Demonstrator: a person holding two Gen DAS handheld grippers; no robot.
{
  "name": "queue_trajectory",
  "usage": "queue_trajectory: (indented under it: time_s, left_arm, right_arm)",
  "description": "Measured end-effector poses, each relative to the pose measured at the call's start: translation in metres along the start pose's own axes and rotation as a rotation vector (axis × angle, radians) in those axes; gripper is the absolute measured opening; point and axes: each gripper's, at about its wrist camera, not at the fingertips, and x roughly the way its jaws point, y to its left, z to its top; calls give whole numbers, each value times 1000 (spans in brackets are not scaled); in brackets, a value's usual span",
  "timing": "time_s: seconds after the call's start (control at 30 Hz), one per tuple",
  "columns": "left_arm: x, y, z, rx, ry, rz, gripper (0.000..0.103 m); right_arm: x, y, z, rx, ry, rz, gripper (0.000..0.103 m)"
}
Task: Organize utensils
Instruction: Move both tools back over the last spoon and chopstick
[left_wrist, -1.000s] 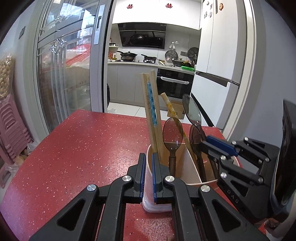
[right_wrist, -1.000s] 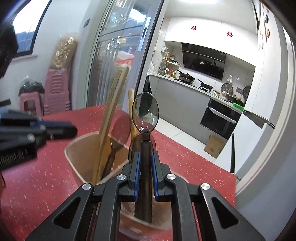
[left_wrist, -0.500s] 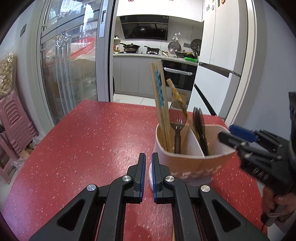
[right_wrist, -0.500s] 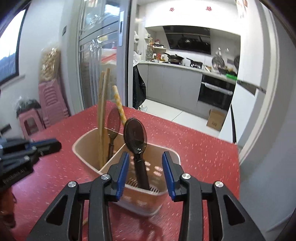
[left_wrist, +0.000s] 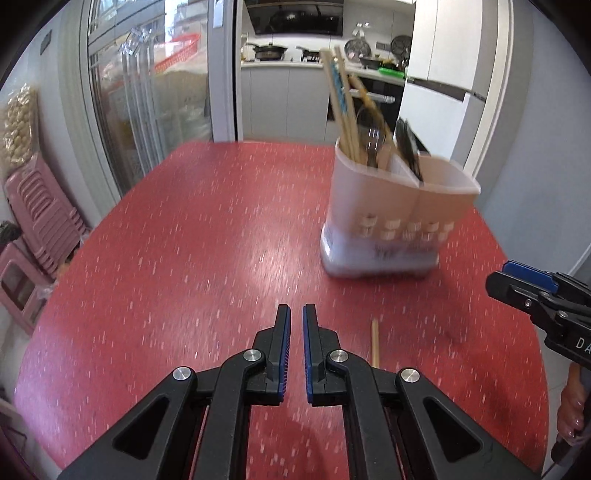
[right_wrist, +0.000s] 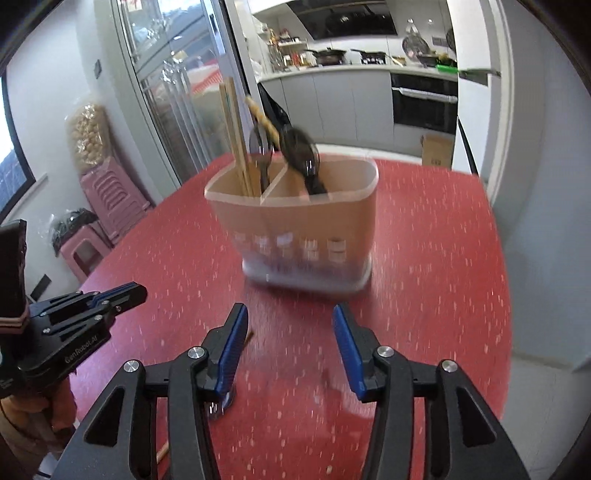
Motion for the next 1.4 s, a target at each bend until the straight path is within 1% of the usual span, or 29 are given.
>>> queue_trajectory:
  time_s: [0.17, 0.37, 0.5, 0.7, 0.73, 0.77, 0.8, 0.83, 0.9, 1.13, 1.23, 1.33, 1.4]
  left_arm:
    - [-3, 14, -31, -26, 43, 22, 34]
    - [-2, 31, -61, -59, 97, 44, 34]
    - [-5, 37, -73, -73, 111, 45, 34]
    - [-2, 38, -81, -89, 119, 30, 35]
    - [-1, 38, -82, -88, 122, 27, 42]
    - [-1, 38, -84, -88, 126, 26, 93]
    - [0, 38, -84, -92, 132, 31, 103]
    - [-1, 39, -86, -102, 102, 37, 103]
    - [5, 38, -88, -91, 106, 20, 103]
    - [17, 44, -88, -57, 104, 35, 103]
    - [23, 46, -86, -48, 108, 36, 103]
    - [24, 54, -85, -69, 111, 23, 103]
    - [23, 56, -84, -77, 107, 29, 103]
  right_arm:
    - [-2, 1, -28, 33, 50, -8, 52]
    - [-3, 6, -52, 58, 89, -17, 53]
    - [-2, 11, -64, 73, 122, -19, 53]
    - [2, 22, -81, 100, 168, -18, 53]
    - [2, 24, -83, 104, 176, -19, 54]
    - [3, 25, -85, 108, 184, -22, 56]
    - [3, 27, -88, 110, 191, -26, 58]
    - [3, 29, -90, 113, 196, -31, 58]
    - [3, 32, -92, 122, 205, -40, 59]
    - [22, 46, -94, 183, 282, -42, 59]
    - [32, 56, -92, 190, 305, -63, 59]
    - [40, 68, -91, 177, 324, -94, 59]
    - [46, 73, -92, 173, 343, -118, 59]
